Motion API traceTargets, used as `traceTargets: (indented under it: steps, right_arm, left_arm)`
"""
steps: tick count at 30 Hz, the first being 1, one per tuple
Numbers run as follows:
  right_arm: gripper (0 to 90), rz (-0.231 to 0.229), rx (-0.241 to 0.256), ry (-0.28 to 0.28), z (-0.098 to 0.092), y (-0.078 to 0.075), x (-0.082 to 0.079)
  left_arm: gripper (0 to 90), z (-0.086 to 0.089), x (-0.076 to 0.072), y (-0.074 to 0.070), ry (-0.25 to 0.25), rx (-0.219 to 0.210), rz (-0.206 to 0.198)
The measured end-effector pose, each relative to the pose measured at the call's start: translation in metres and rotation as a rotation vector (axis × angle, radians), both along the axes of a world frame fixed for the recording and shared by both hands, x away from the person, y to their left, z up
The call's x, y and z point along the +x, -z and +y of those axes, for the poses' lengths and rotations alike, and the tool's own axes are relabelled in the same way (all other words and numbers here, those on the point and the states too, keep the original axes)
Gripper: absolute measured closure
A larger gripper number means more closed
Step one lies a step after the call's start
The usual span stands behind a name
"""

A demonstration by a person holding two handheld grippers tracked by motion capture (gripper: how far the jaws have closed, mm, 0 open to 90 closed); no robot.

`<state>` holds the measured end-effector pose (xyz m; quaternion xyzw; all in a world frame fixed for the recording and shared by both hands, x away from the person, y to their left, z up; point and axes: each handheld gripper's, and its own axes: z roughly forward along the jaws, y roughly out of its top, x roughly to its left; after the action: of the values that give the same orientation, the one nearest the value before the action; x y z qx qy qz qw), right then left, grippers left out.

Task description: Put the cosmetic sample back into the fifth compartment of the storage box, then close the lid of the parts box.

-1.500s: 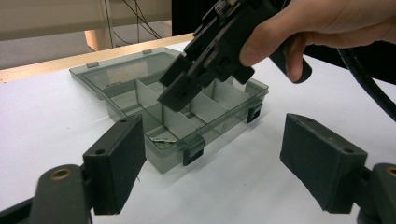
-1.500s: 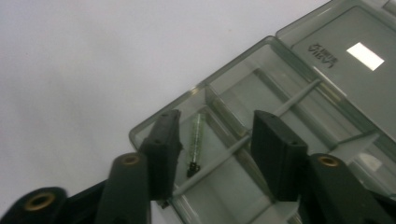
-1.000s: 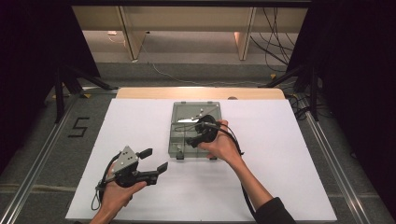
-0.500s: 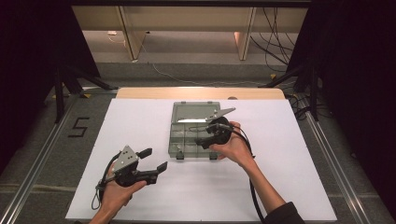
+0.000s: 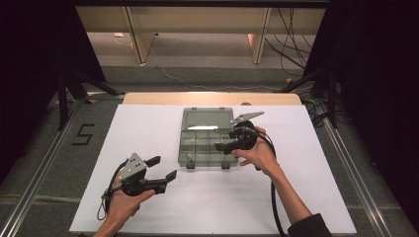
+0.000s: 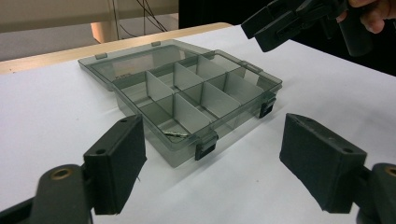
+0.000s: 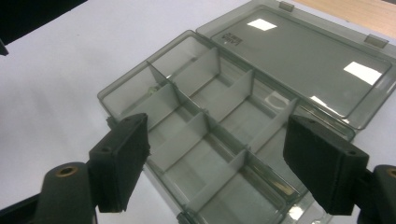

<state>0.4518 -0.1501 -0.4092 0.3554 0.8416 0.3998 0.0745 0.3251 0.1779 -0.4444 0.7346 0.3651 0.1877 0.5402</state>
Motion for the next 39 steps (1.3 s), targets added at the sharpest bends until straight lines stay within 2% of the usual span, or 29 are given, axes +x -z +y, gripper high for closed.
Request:
traceTargets:
  steps: [3,5,10,13,17,18,21,24,29,32,33,34,38,39]
  right_arm:
    - [22.9,0.01,-0.002,0.011,-0.004,0.001,0.003]
    - [22.9,-0.001,0.013,0.033,-0.006,0.003,0.004]
    - [22.0,0.012,0.03,0.054,-0.013,0.006,0.009]
    - [21.5,0.021,0.018,0.049,-0.015,0.006,0.011]
    - [21.4,0.014,0.029,0.052,-0.018,0.007,0.013]
    - [21.4,0.033,0.019,0.059,-0.019,0.006,0.013]
    - [21.2,0.032,0.025,0.063,-0.02,0.007,0.013]
    - [21.1,0.033,0.026,0.065,-0.022,0.008,0.014]
    - [21.2,0.032,0.038,0.076,-0.024,0.009,0.016]
    - [21.1,0.049,0.024,0.077,-0.027,0.008,0.017]
    - [21.1,0.04,0.038,0.083,-0.027,0.009,0.017]
    - [21.2,0.05,0.048,0.076,-0.029,0.009,0.019]
    - [21.2,0.048,0.048,0.086,-0.031,0.01,0.02]
    - [21.2,0.055,0.035,0.093,-0.032,0.009,0.021]
  left_arm:
    - [21.5,-0.001,0.001,0.0,0.001,-0.004,0.001]
    - [21.5,-0.001,0.002,0.001,-0.002,-0.001,0.007]
    - [21.5,0.0,0.005,0.001,-0.007,0.0,0.009]
    - [21.5,0.0,0.006,0.002,-0.008,-0.001,0.012]
    - [21.5,0.001,0.008,0.003,-0.003,0.006,0.01]
    - [21.5,0.001,0.008,0.003,-0.005,0.003,0.014]
    - [21.5,0.001,0.008,0.003,-0.011,0.002,0.019]
    - [21.5,0.002,0.01,0.003,0.0,0.02,0.011]
    - [21.7,-0.001,0.012,0.005,-0.009,0.014,0.035]
    - [22.4,-0.004,0.016,0.005,-0.003,0.023,0.04]
    - [22.5,-0.005,0.018,0.005,0.002,0.023,0.042]
    - [22.8,-0.005,0.022,0.004,0.005,0.03,0.048]
    - [25.8,-0.005,0.031,0.002,-0.004,0.031,0.069]
    - [25.8,-0.006,0.034,0.002,-0.01,0.027,0.078]
